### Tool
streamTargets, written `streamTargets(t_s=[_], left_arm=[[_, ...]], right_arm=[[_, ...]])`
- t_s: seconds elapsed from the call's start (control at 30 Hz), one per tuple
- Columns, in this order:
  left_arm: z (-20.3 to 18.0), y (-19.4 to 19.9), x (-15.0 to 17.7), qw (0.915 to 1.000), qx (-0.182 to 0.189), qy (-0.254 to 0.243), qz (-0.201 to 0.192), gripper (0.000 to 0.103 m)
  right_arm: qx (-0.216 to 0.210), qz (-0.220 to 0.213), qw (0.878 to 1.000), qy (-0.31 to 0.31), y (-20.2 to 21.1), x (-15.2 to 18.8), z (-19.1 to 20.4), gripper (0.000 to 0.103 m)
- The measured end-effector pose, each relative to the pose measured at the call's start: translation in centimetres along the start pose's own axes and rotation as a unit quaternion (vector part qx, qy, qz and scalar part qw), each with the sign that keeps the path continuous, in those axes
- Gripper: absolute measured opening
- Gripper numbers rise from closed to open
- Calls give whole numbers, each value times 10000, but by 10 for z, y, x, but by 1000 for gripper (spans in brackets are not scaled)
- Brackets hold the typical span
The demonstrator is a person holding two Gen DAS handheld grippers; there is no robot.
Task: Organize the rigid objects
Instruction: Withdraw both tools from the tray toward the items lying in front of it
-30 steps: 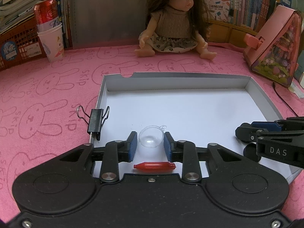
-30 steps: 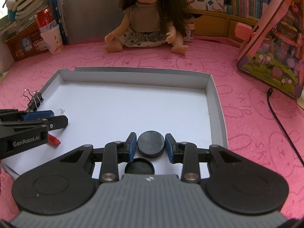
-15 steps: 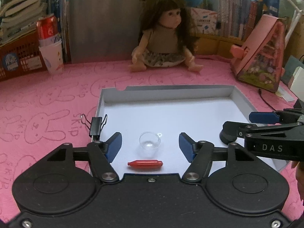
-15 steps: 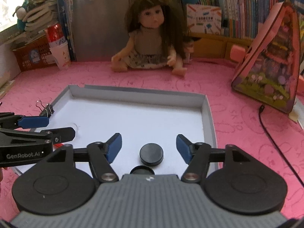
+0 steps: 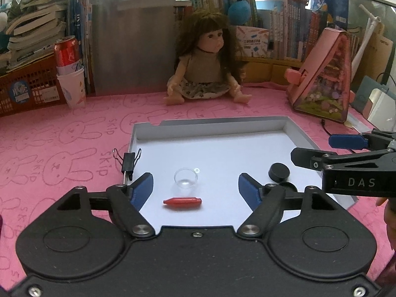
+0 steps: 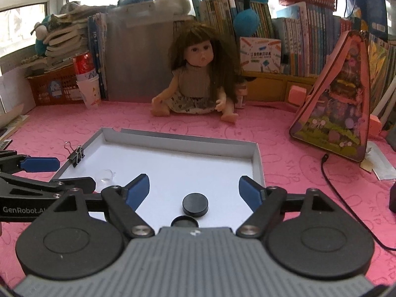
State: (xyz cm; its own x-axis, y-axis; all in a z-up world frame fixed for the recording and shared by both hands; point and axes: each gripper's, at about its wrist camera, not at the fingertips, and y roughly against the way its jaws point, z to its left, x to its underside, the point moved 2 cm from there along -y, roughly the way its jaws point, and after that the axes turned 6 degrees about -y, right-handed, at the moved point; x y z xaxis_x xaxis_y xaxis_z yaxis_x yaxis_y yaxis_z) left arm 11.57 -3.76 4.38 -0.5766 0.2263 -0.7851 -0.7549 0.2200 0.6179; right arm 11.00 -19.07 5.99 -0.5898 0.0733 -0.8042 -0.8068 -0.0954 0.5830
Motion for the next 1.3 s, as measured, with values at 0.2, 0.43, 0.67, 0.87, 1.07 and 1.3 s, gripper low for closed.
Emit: streamTargets(t_s=[0.2, 0.43, 0.67, 0.87, 1.07, 1.3], left_arm=[[-5, 17, 11, 10000, 50, -12, -66, 76], [-7, 37, 32, 9998, 54, 120, -141, 77], [-6, 55, 58, 9990, -71, 329, -301, 78], [-5, 62, 77, 9988, -191, 353, -278, 78], [-1, 66, 89, 9986, -332, 346, -223, 78], [3, 69, 98, 9980, -469, 366, -210, 72]], right_arm=[[-13, -205, 9998, 75, 17, 8, 1, 90], [-74, -526, 9986, 84, 36, 26, -2, 97], [-12, -778, 9969, 128, 50, 48, -10, 103], [80, -833, 9964, 103, 59, 68, -19, 103], [255, -775, 9966, 63, 62, 86, -25, 103], [413, -542, 9977, 62, 60, 101, -31, 102]])
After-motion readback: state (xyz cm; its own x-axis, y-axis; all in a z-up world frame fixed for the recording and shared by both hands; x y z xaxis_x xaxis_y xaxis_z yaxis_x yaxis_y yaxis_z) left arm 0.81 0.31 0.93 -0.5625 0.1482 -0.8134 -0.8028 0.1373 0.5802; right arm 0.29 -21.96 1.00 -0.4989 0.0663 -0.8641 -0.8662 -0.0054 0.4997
